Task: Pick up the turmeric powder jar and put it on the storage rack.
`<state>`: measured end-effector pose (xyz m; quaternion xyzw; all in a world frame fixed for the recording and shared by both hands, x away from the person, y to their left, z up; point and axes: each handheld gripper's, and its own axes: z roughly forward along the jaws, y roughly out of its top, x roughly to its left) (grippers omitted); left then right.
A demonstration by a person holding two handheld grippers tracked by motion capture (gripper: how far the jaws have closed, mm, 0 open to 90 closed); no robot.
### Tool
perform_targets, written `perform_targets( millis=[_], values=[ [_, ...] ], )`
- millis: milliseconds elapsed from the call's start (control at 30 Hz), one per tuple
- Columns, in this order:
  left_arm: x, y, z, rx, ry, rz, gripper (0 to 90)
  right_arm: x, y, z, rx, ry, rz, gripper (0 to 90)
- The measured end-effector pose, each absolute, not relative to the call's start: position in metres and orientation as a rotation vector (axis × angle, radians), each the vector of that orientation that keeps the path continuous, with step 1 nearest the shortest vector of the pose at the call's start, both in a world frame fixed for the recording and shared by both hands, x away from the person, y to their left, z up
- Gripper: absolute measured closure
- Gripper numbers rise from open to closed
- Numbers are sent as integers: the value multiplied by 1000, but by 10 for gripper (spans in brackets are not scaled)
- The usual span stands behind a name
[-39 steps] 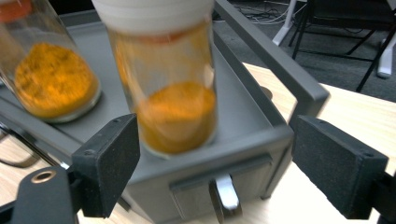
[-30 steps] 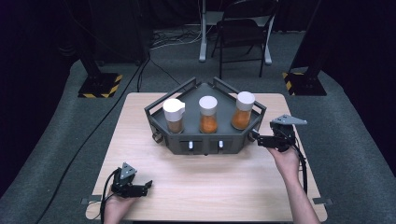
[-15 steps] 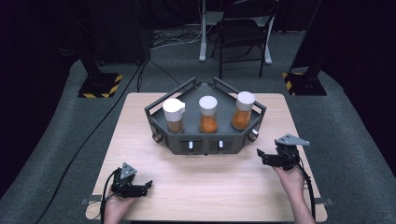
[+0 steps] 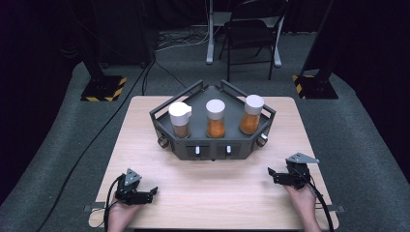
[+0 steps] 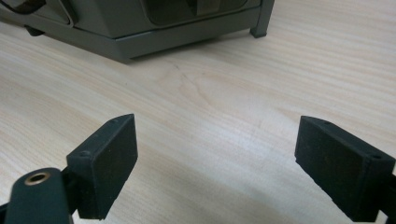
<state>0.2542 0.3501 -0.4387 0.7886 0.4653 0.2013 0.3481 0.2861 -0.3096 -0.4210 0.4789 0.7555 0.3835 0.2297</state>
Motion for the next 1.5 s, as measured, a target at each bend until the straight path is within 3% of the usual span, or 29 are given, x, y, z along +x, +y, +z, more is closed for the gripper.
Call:
perform_targets(
  millis=[567,1500],
  values=[
    [254,350,-439,2045,1206,521,71,284,-302,-433,1354,2129,955,129],
    [255,350,-439,2046,1205,521,64,275,-302,-434,1366,2121,934,63]
  ],
)
